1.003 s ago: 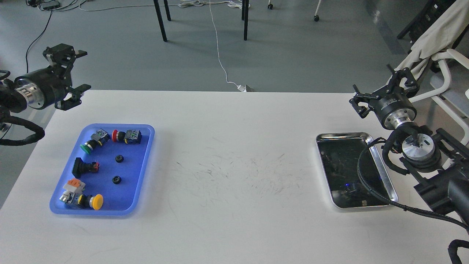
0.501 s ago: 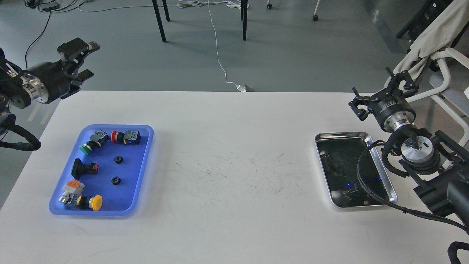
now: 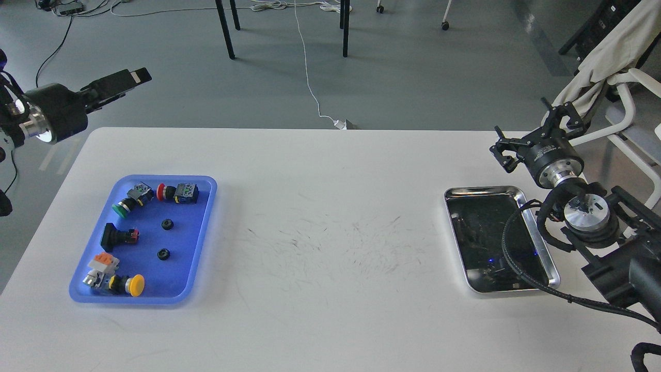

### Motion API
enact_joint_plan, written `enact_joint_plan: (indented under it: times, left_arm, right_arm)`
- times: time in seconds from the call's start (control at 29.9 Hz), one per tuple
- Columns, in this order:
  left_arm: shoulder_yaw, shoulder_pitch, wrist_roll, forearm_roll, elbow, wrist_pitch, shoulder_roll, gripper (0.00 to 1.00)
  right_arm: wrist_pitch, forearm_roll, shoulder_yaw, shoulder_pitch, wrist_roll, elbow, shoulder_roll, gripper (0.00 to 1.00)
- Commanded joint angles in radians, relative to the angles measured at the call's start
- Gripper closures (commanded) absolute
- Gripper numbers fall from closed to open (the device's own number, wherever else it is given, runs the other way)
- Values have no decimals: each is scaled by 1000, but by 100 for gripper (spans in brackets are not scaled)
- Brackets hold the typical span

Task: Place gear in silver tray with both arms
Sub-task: 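Raise the left gripper up and away from the blue tray, then lower the left gripper into the blue tray toward a black gear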

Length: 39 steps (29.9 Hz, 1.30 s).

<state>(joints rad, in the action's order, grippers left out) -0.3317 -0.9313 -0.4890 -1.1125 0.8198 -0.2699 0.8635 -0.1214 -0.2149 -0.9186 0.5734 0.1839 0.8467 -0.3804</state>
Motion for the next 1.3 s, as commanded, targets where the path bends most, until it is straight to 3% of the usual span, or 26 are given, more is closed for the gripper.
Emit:
enact_joint_plan:
  times: [0.0,0.3,0.6,0.97,1.07,1.27]
  left_arm:
    - [-3,-1,0,-4,11,-22,17,1]
    - [0,14,0,-277,39,-20,22,1]
    - [45,17,0,-568,156,86,60,2]
    - [60,11,0,-517,139,58,111,2]
    - [63,17,0,-517,203,11,129,2]
    - [125,25,0,-618,251,90,155,1]
  right_arm:
    - [0,0,0,-1,0,0,0,1]
    - [0,9,1,-1,0,0,0,1]
    - [11,61,3,-15,-1,0,-5,1]
    - [16,61,-13,-21,-1,3,-3,1]
    - [16,62,-9,-21,-1,2,0,1]
    - [17,62,-5,-21,-1,2,0,1]
